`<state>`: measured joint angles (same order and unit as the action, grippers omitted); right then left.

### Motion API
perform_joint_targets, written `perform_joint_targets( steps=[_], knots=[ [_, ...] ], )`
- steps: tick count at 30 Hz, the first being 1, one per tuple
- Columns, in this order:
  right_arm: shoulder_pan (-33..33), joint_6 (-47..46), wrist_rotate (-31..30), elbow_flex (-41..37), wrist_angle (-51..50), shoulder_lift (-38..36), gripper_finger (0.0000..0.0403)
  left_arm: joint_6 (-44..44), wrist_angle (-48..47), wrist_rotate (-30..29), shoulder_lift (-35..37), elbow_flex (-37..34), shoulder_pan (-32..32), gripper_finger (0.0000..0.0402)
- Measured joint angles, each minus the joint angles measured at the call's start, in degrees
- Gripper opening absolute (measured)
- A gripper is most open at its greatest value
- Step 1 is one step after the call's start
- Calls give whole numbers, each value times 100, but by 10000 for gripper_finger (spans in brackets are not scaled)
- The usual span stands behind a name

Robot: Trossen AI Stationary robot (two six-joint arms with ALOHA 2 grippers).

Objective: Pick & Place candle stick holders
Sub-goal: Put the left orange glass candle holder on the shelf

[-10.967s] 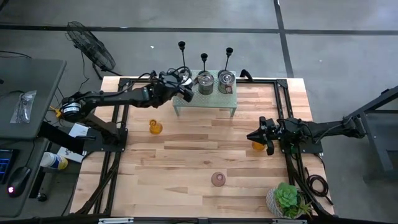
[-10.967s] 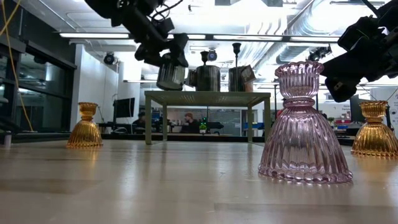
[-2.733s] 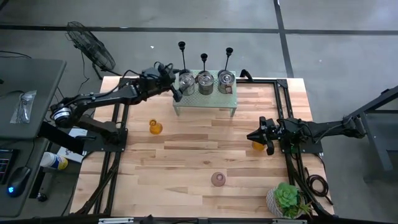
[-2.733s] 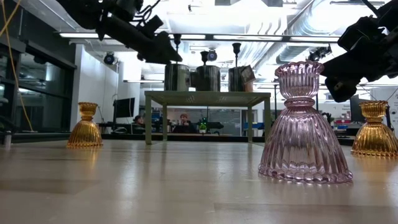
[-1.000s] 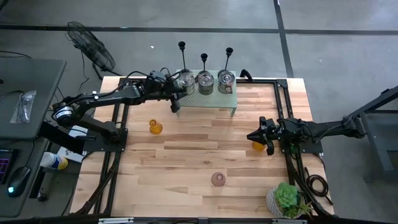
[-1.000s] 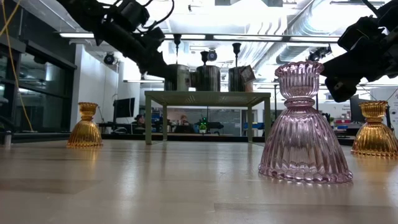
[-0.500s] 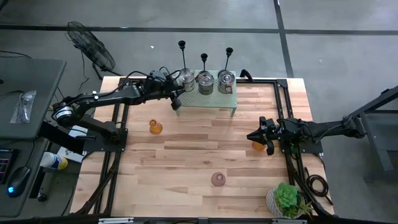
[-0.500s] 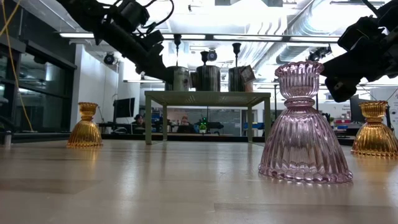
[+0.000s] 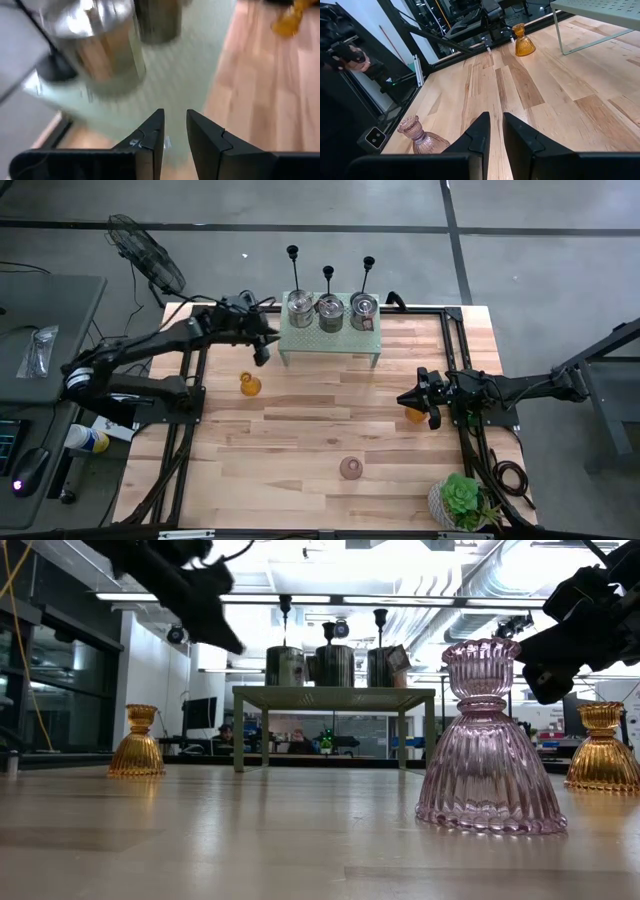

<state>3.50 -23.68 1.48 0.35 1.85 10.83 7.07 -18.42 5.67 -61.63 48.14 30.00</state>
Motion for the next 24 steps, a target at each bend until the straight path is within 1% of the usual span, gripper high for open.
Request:
perform_joint_targets(
  steps=[3,6,10,13,15,17,21,24],
  knots=[
    [0,0,0,-1,0,0,44,-48,-843,-21,389,0,0,78],
    [-1,0,0,-1,0,-1,44,-443,-1555,-18,662,0,0,78],
    [0,0,0,-1,0,0,44,-1212,-2327,-113,759,0,-1,79],
    [-1,0,0,1,0,0,44,-1179,-2846,-175,757,-2,-1,90],
    [-1,0,0,0,0,0,44,-1123,-3091,-169,758,-2,-2,108],
    [-1,0,0,1,0,0,44,-1029,-3372,-147,757,-2,-2,137],
    [-1,0,0,0,0,-1,44,-946,-3837,-320,757,-2,-2,211],
    [-1,0,0,-1,0,0,44,-646,-4199,-219,723,-5,-2,267]
  ],
)
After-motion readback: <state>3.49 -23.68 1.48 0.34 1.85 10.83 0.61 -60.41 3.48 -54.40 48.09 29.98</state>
